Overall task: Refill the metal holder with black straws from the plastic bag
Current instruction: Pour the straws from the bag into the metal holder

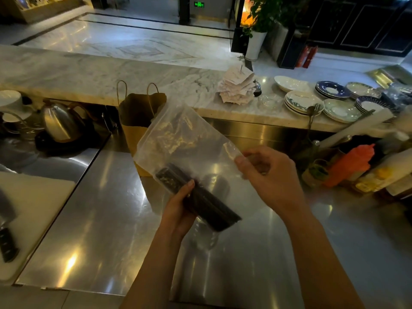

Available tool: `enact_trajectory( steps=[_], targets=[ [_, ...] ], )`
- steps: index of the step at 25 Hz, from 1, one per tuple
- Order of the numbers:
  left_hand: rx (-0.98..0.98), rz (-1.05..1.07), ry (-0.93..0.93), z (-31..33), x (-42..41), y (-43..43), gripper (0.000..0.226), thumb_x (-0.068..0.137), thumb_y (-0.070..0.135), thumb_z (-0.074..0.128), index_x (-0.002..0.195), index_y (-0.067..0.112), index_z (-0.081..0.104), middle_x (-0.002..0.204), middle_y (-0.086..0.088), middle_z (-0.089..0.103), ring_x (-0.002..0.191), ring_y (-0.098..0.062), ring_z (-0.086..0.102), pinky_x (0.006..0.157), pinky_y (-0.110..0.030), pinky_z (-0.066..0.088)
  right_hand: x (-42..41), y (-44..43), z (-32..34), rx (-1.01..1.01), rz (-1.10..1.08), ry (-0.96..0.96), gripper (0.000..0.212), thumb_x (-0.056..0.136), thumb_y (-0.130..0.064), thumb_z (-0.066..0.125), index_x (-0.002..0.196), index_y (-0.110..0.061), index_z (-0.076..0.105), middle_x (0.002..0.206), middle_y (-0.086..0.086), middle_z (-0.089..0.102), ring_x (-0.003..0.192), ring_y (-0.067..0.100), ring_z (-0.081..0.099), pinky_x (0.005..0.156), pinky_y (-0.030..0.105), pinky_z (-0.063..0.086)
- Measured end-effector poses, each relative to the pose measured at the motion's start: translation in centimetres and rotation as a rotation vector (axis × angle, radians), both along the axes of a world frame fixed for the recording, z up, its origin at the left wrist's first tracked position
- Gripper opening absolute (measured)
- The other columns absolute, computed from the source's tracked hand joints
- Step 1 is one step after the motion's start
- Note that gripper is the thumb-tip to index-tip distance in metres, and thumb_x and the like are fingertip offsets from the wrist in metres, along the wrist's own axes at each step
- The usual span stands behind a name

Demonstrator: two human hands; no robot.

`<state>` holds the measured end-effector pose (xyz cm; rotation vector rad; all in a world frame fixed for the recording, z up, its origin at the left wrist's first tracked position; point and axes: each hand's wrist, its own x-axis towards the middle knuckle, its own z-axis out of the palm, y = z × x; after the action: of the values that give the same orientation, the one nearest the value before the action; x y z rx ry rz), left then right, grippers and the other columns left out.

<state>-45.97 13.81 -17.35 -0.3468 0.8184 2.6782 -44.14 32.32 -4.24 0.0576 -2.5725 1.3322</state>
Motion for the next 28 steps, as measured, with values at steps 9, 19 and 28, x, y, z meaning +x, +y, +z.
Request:
enact_trajectory(
  steps=[9,19,28],
  targets=[
    [0.05,0.121,-0.084,0.4,1.0,7.7,0.005,0.085,0.017,0.06,0.085,0.013,0.064,0.07,-0.003,0.072,0.064,-0.015,0.071,0.06,-0.03,0.058,3.9,7.0,-9.7,-0.585,-0.061,-0.381,0.025,0.082,-0.022,0.074,0.104,-0.017,0.063,0.097,0.006,0.075,0.093,0.02,0.072,0.091,0.05,0.055],
    [-0.041,0.149,-0.035,-1.0,2.6,8.5,0.07,0.066,0.035,0.084,0.124,0.008,0.055,0.105,-0.012,0.072,0.096,-0.025,0.072,0.074,-0.038,0.059,5.3,8.3,-13.3,-0.726,-0.016,-0.314,0.026,0.092,-0.005,0.059,0.117,-0.012,0.061,0.111,0.003,0.071,0.104,0.015,0.068,0.076,0.029,0.059],
    [-0.061,0.054,-0.075,-2.6,4.1,6.4,0.094,0.057,0.03,0.091,0.137,0.005,0.048,0.134,-0.02,0.059,0.123,-0.033,0.058,0.108,-0.054,0.042,6.1,9.3,-11.9,-0.664,-0.109,-0.155,0.031,0.09,-0.005,0.058,0.12,-0.013,0.059,0.112,0.004,0.071,0.107,0.021,0.068,0.081,0.036,0.059]
  ],
)
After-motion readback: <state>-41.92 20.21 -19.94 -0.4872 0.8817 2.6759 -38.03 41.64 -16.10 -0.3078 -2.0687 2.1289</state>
